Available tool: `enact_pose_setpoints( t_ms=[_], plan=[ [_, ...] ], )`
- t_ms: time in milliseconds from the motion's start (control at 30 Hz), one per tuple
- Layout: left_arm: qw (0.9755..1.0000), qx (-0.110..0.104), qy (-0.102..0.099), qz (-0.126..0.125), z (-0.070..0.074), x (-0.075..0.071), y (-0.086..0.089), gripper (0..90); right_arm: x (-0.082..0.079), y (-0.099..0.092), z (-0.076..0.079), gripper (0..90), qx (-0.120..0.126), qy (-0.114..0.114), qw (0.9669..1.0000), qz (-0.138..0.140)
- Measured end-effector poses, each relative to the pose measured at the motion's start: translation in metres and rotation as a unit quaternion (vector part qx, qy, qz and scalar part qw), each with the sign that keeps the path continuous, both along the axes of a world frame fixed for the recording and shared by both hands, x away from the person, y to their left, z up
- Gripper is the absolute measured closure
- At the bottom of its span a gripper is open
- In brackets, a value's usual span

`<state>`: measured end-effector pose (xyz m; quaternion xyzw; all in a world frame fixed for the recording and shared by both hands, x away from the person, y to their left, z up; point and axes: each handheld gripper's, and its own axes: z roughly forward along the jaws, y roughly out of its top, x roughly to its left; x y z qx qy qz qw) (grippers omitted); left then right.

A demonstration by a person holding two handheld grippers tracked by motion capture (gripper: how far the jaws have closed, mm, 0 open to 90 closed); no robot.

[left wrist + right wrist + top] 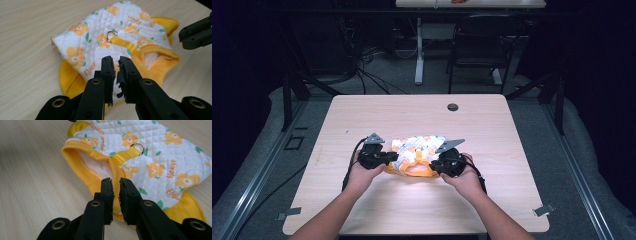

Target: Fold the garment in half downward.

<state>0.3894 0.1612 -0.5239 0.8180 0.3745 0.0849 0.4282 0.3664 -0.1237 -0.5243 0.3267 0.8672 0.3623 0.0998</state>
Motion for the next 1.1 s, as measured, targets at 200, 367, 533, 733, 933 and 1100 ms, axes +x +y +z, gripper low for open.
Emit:
enact_pose_setpoints(
  t_ms=[200, 367, 533, 733, 933, 1100],
  plan=[
    [0.9999, -0.007, -0.014, 0.000, 0.016, -0.018, 0.013, 69.6, -0.017, -0.009, 0.016, 73.3, 0.007, -0.025, 0.9997, 0.000],
    [0.9997, 0.002, -0.026, 0.001, 0.019, -0.034, 0.026, 61.2, -0.034, -0.018, 0.022, 64.2, 0.006, -0.049, 0.9988, -0.006],
    [0.9996, -0.016, -0.019, 0.010, 0.012, -0.048, 0.039, 57.0, -0.049, -0.030, 0.017, 56.4, 0.007, -0.053, 0.9984, -0.016],
    [0.9995, -0.012, -0.017, 0.024, 0.000, -0.060, 0.052, 53.0, -0.062, -0.042, 0.004, 52.2, 0.005, -0.049, 0.9985, -0.023],
    [0.9990, 0.003, -0.026, 0.036, -0.019, -0.075, 0.067, 50.7, -0.074, -0.055, -0.010, 49.6, 0.029, -0.037, 0.9983, -0.036],
    [0.9985, -0.006, -0.030, 0.045, -0.028, -0.086, 0.082, 47.5, -0.078, -0.064, -0.021, 46.3, 0.047, -0.035, 0.9972, -0.047]
  ],
)
